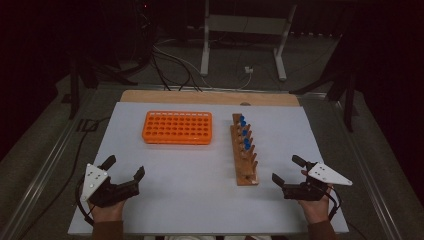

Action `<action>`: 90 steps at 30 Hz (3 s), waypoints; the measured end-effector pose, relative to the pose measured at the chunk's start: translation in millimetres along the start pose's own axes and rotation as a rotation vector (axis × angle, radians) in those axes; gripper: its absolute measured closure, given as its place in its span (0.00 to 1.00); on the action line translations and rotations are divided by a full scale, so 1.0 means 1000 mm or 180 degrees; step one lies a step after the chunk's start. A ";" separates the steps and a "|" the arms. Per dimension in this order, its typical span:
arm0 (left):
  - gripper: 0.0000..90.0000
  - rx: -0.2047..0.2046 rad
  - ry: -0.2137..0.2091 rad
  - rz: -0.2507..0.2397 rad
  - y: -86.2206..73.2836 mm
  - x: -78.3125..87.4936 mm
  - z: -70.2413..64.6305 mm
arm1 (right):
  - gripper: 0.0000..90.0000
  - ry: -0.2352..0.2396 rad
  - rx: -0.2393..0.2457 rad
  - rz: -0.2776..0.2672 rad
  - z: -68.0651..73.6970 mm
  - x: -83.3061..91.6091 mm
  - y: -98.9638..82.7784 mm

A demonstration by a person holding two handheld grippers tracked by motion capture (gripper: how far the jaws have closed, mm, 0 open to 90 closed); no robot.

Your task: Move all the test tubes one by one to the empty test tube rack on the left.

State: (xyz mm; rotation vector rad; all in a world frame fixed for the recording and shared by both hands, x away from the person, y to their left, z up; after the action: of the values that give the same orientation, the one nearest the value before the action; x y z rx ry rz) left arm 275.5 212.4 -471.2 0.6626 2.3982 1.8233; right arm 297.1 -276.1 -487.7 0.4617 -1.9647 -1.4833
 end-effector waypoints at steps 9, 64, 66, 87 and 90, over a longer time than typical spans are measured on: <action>0.02 0.0006 0.0053 -0.0019 0.000 0.001 0.002 | 0.00 -0.0012 -0.0026 -0.0013 -0.001 0.001 0.000; 0.02 -0.0001 0.0069 0.0122 -0.009 -0.007 0.002 | 0.66 0.0616 0.0178 0.0675 0.015 -0.093 0.038; 0.02 0.0002 0.0070 0.0119 -0.009 -0.007 0.002 | 0.71 0.0642 0.0190 0.0707 0.017 -0.098 0.037; 0.02 -0.0144 -0.0111 0.0242 -0.004 -0.023 -0.025 | 0.85 0.0516 0.0278 0.0723 0.020 -0.109 0.035; 0.02 -0.0151 -0.0237 0.0265 -0.001 -0.028 -0.031 | 0.85 0.0509 0.0260 0.0665 0.019 -0.105 0.039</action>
State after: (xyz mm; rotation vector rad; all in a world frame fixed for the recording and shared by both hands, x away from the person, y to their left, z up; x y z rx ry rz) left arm 291.1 174.2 -468.4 0.8219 2.3066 1.8450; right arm 366.5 -186.1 -481.8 0.3844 -1.8894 -1.2030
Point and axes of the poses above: each handheld gripper's, and its own axes: x roughly backward along the jaws, y roughly out of its top, z roughly to its left, the point moved 6 cm from there along -x, roughly forward along the jaws, and after that the axes turned 13 degrees about x, right-handed, at the moved point
